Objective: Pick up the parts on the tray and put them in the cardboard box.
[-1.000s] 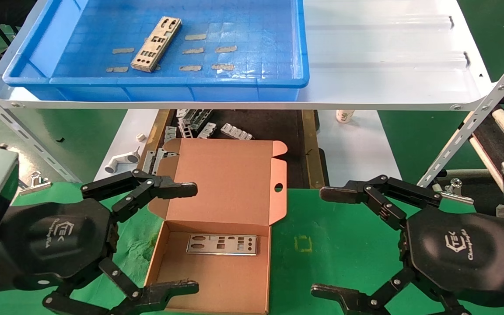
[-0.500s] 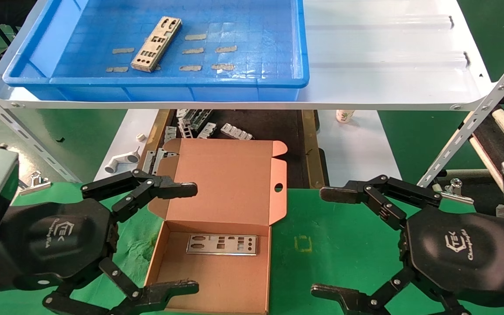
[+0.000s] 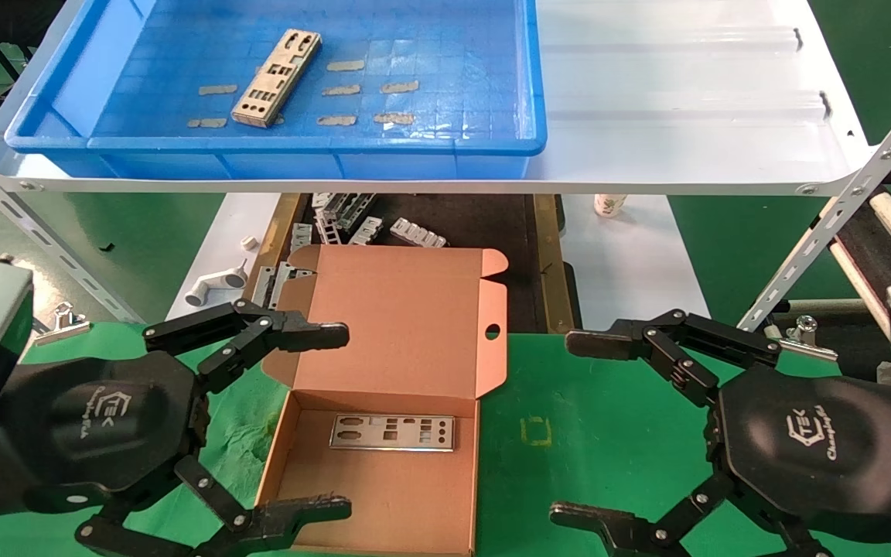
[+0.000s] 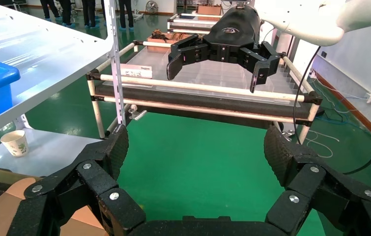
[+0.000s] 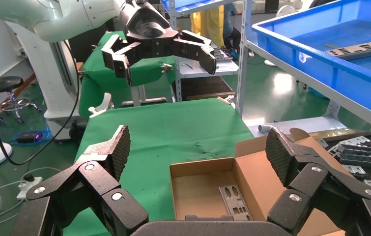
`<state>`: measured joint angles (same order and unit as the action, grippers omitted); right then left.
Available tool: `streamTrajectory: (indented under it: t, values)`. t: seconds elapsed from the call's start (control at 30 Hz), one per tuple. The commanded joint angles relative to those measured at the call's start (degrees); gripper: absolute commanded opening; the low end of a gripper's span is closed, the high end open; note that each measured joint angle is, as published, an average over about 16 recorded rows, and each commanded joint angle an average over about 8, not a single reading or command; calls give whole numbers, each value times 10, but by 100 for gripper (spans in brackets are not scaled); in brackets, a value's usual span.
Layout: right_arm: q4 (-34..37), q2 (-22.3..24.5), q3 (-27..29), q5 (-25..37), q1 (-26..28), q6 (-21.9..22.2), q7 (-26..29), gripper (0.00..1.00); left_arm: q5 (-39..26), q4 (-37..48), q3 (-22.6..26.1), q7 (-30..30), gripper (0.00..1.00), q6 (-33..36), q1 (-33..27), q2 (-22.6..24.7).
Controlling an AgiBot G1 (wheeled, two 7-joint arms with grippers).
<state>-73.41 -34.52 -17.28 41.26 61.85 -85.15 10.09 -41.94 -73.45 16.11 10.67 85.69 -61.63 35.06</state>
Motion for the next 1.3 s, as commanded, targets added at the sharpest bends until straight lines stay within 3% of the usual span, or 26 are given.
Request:
streamTrajectory:
  t: [0.03,1.3]
  values:
    - [0,0,0,0,0,0,0,100,0,0,0,0,100,0,0,0]
    - [0,0,0,0,0,0,0,100,0,0,0,0,100,0,0,0]
